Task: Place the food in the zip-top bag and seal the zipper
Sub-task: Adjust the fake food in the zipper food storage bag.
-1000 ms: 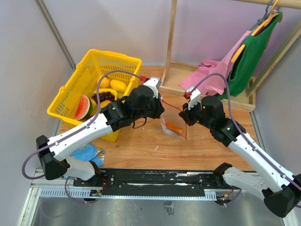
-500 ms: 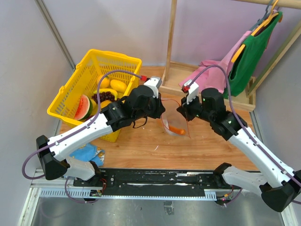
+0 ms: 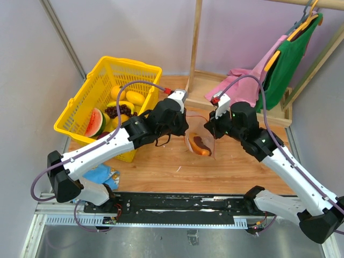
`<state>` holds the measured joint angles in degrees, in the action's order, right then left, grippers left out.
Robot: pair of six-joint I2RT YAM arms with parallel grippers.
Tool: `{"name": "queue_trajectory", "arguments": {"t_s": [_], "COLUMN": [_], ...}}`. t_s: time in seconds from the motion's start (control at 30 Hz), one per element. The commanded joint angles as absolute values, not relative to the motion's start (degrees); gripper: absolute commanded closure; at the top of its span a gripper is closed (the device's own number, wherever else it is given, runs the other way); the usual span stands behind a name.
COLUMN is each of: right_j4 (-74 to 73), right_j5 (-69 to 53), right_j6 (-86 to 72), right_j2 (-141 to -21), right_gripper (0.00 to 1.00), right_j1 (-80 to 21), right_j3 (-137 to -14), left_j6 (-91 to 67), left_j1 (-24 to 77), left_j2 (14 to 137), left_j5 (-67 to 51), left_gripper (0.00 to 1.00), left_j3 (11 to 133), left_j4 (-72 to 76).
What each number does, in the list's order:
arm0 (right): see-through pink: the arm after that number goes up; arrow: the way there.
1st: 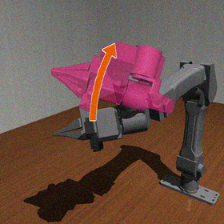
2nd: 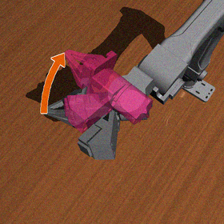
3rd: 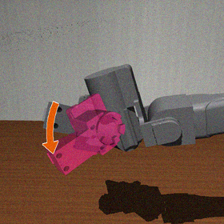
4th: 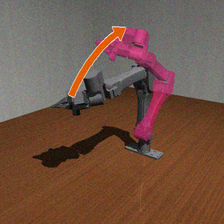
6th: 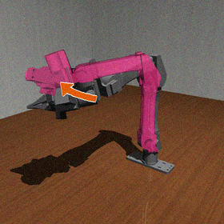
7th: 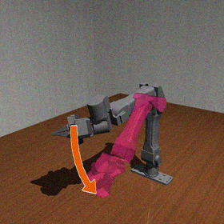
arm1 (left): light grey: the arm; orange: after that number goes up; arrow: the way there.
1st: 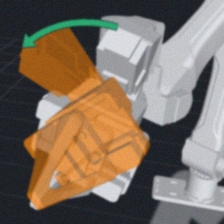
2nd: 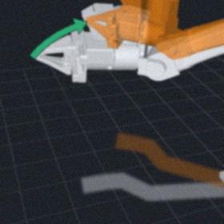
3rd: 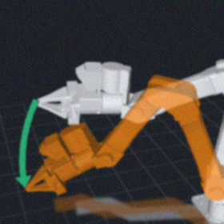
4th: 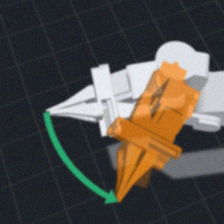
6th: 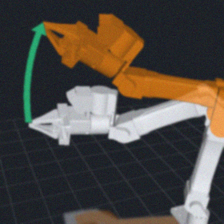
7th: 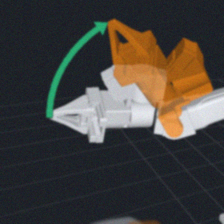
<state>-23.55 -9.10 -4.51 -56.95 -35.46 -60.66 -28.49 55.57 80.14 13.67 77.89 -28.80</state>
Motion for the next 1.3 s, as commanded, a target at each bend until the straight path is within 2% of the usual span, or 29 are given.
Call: {"name": "queue_trajectory", "arguments": {"t_s": [0.0,0.4,0.47,0.53,0.6,0.73,0.87,1.03,1.17,1.27], "right_j4": [-23.3,-24.6,-24.9,-25.6,-26.8,-27.2,-26.5,-26.7,-26.7,-26.2], "right_j5": [-4.5,-6.8,-7.8,-7.8,-6.2,-5.0,-4.0,-6.0,-6.4,-6.5], "right_j6": [-4.7,-1.1,-1.1,-1.1,-1.1,-1.1,-0.5,-1.2,-1.0,-0.3], "right_j2": [-57.4,-59.7,-60.8,-61.4,-61.2,-58.9,-57.9,-60.3,-61.1,-61.4], "right_gripper": [0.98,0.8,0.84,0.96,0.99,0.99,0.99,0.99,0.88,0.86], "right_j1": [-34.7,-34.6,-34.7,-34.6,-34.7,-34.6,-34.7,-34.7,-34.6,-34.6], "right_j3": [-58.8,-59.2,-60.1,-61.4,-62.6,-64.4,-63.6,-61.7,-61.5,-61.3], "left_j6": [-28.4,-27.0,-26.6,-26.2,-25.6,-24.7,-24.3,-26.3,-26.4,-25.6], "left_j1": [55.6,55.3,55.3,55.3,55.3,55.3,55.0,54.1,54.1,54.1], "left_j2": [80.8,80.2,80.4,80.6,80.7,78.9,76.0,79.5,79.8,79.1], "left_j5": [13.9,10.0,9.5,9.2,10.0,11.6,13.3,8.8,6.8,6.0], "left_gripper": [1.0,1.0,1.0,1.0,1.0,1.0,1.0,1.0,1.0,1.0], "left_j3": [78.5,79.5,80.7,82.0,83.3,84.7,79.6,78.0,77.9,78.0], "left_j4": [-27.5,-25.5,-25.8,-26.3,-27.4,-27.6,-23.4,-24.6,-23.8,-22.6]}}
